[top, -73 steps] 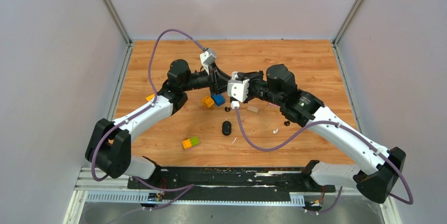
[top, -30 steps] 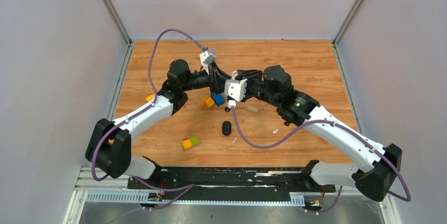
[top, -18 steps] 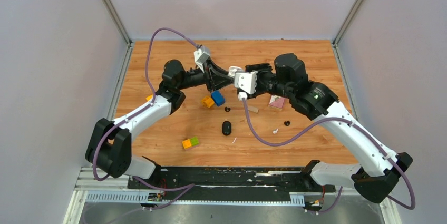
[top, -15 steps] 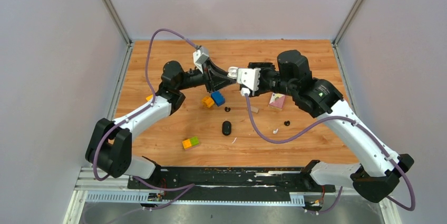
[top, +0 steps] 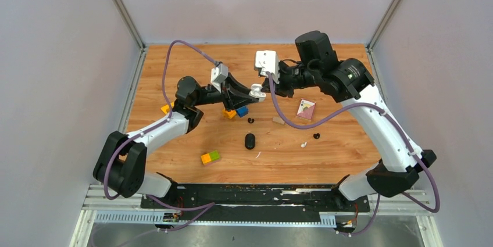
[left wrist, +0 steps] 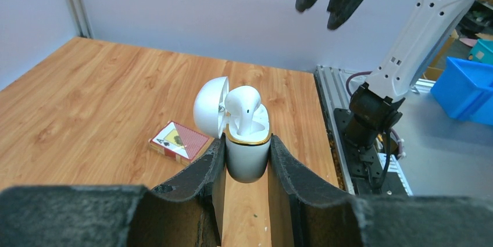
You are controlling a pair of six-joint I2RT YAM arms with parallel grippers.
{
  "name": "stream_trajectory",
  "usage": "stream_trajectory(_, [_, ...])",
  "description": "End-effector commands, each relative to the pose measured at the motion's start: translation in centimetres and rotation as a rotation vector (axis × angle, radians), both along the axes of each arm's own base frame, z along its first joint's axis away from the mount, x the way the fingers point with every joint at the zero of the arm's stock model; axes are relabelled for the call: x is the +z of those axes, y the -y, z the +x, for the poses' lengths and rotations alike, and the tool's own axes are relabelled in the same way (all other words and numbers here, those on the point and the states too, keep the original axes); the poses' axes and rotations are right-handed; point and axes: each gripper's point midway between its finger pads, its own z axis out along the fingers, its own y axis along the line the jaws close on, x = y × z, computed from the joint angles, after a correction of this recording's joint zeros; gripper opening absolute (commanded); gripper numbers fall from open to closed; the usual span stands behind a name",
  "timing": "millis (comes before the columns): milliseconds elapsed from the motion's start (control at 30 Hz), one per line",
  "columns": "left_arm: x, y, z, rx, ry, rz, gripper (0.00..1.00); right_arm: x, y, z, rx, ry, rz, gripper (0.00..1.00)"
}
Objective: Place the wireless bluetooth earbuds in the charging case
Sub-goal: Adjust the left earbud in the left side groove of the charging case.
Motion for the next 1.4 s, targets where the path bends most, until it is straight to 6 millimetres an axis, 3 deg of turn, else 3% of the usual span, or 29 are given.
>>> stream_trajectory(0, [2.4,-0.7,-0.9,0.001,0.138,-0.044,0.00,-1.3,-0.2,-1.9,0.064,-0.091,-0.054,0.16])
stream_trajectory(333, [2.5,-0.7,-1.3,-0.016,0.179,-0.032,0.00,-3.0,-0.7,0.2,0.032,-0.033,-0.133,0.16])
stream_trajectory(533, [2.4,-0.7,-1.3,-0.015,0.181,-0.030,0.00,-2.9,-0.8,1.2,0.012,0.007,-0.140,0.17])
stream_trajectory(733, [2.3,-0.7,-1.1,-0.014,0.179,-0.027,0.00,-2.4,-1.4,0.9,0.052,0.048,-0.124,0.26])
stream_trajectory(1000, [2.3,-0.7,-1.1,-0.017,0.175,-0.024,0.00,-3.0,-2.7,0.4,0.109,0.080,-0.136,0.29])
stream_trajectory(1367, [2.5,-0.6,-0.9,-0.008,0.167,-0.027,0.00,-3.9,-2.1,0.3,0.110,0.099,-0.180,0.31])
